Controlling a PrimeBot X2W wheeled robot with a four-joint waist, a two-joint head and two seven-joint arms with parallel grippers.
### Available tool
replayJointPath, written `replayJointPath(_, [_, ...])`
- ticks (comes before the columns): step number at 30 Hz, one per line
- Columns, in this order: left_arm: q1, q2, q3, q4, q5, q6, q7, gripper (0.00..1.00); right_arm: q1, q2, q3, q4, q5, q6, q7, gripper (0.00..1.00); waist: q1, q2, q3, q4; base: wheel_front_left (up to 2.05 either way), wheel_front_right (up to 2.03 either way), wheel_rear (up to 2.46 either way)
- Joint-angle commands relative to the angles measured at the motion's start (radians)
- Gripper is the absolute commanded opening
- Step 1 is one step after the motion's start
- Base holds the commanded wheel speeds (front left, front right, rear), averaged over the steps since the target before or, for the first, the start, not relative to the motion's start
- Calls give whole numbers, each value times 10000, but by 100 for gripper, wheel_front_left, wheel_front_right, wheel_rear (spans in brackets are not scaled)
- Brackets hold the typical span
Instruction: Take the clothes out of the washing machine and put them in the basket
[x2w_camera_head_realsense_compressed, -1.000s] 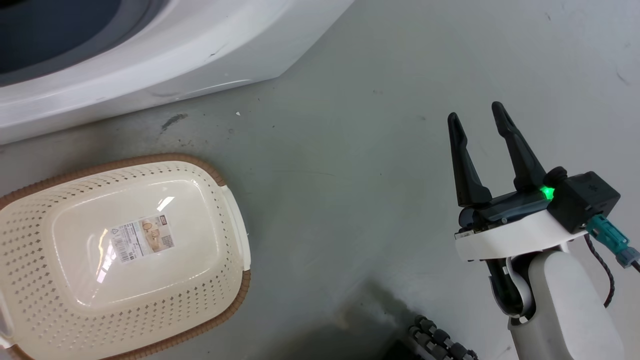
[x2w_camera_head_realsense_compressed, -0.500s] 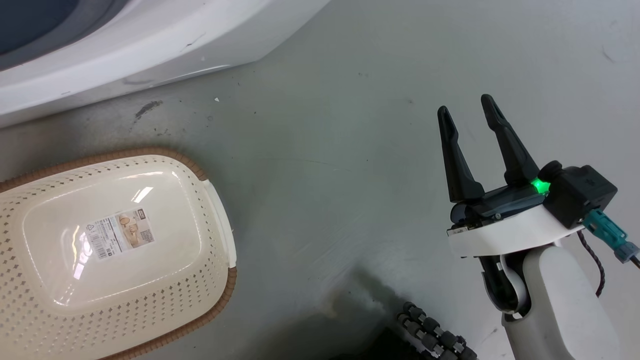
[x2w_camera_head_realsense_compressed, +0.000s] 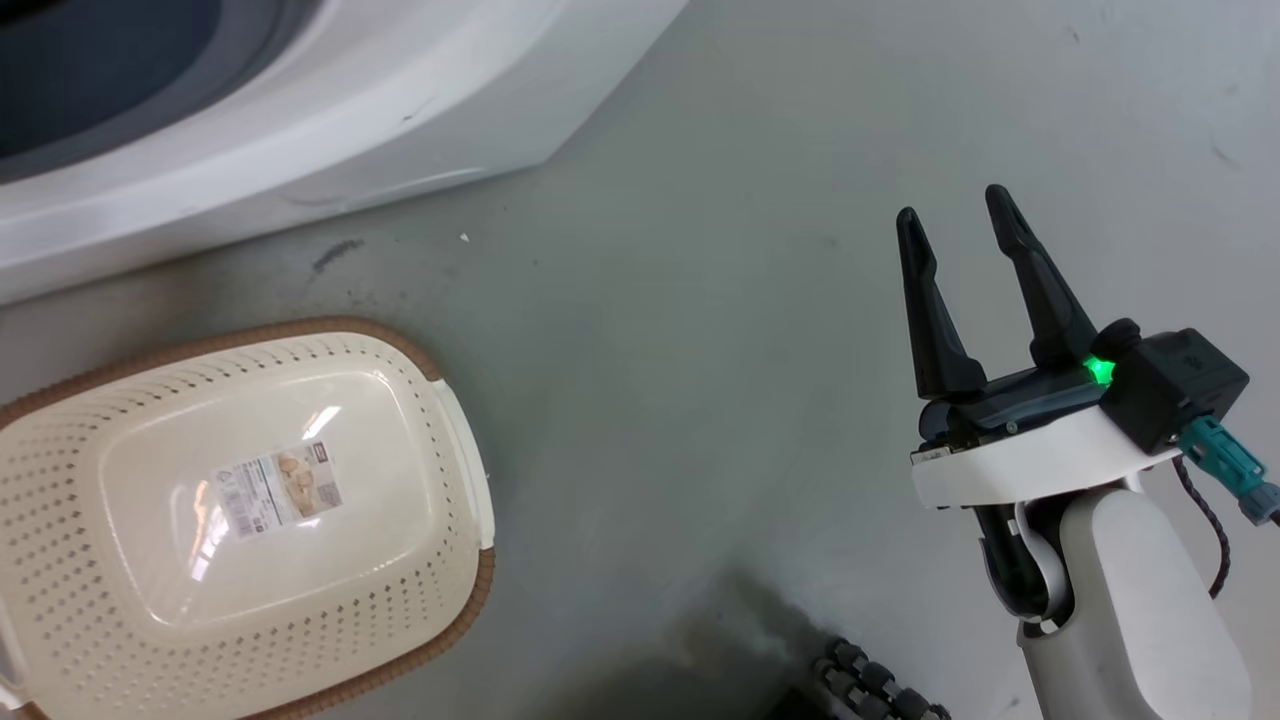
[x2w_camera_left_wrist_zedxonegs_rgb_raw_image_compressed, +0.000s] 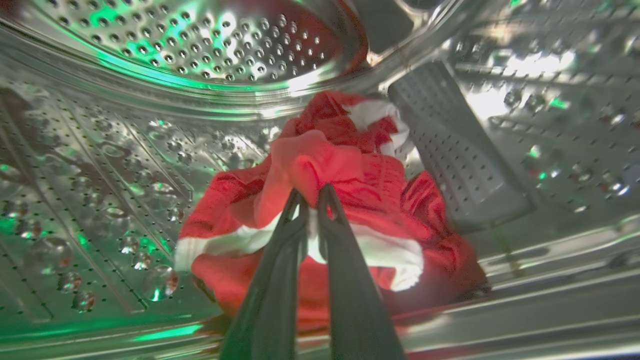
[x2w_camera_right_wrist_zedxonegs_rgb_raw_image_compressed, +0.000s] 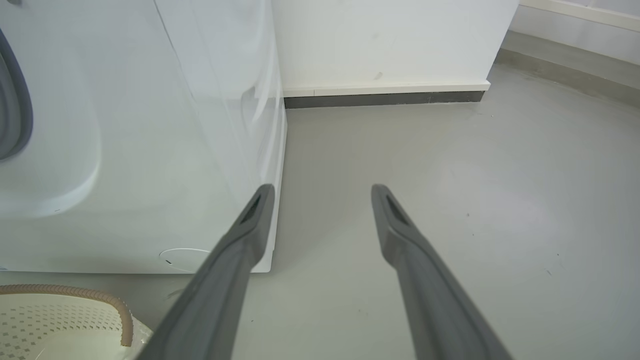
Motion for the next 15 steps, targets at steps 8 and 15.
replayJointPath(8, [1449, -1005, 255, 1031, -768, 477, -3043, 0, 520, 19, -366, 73, -451, -7, -36, 100, 0, 0, -1540, 439, 0, 0, 0])
replayJointPath(15, [2502, -1769, 543, 1742, -1469, 560, -5065, 0, 1033, 16, -574, 254, -783, -7, -36, 100, 0, 0, -2743, 821, 0, 0, 0])
